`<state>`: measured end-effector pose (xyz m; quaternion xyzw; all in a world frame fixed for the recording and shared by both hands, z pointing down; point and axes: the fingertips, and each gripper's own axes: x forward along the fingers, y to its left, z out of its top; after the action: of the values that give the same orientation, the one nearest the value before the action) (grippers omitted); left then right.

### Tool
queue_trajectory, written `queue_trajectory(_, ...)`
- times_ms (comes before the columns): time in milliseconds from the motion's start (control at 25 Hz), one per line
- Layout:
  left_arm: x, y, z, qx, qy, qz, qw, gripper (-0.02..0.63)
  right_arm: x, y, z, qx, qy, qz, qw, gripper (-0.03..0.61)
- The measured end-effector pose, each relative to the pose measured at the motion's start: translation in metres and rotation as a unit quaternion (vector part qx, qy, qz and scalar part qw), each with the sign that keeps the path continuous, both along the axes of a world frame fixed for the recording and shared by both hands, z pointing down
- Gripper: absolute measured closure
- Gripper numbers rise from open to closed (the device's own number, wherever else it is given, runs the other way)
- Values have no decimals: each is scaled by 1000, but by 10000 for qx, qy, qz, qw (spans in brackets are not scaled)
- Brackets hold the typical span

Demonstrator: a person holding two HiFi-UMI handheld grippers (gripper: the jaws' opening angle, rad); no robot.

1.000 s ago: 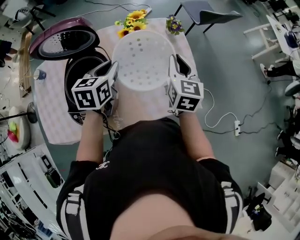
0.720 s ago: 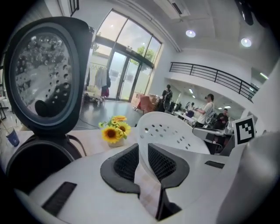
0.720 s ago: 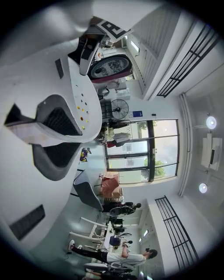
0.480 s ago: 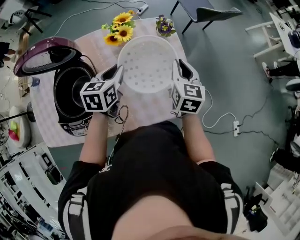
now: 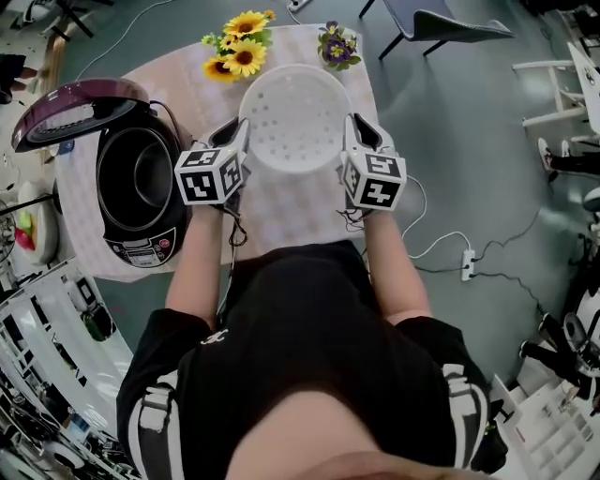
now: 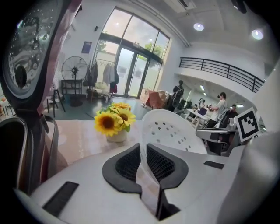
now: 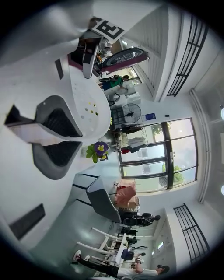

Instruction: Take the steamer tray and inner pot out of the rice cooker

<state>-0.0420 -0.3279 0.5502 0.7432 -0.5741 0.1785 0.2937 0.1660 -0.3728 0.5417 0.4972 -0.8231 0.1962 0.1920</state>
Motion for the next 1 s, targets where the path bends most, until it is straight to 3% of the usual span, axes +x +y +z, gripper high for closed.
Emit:
queue_trajectory(480,13,-36,56,-178,257,-163,9994,588,16,-33,80,-1082,-523,330,9922,552)
queue_trajectory(1000,5,-48,112,-616,82,-375,9974,591,14,-43,121,-1402,-346,380,9888,554)
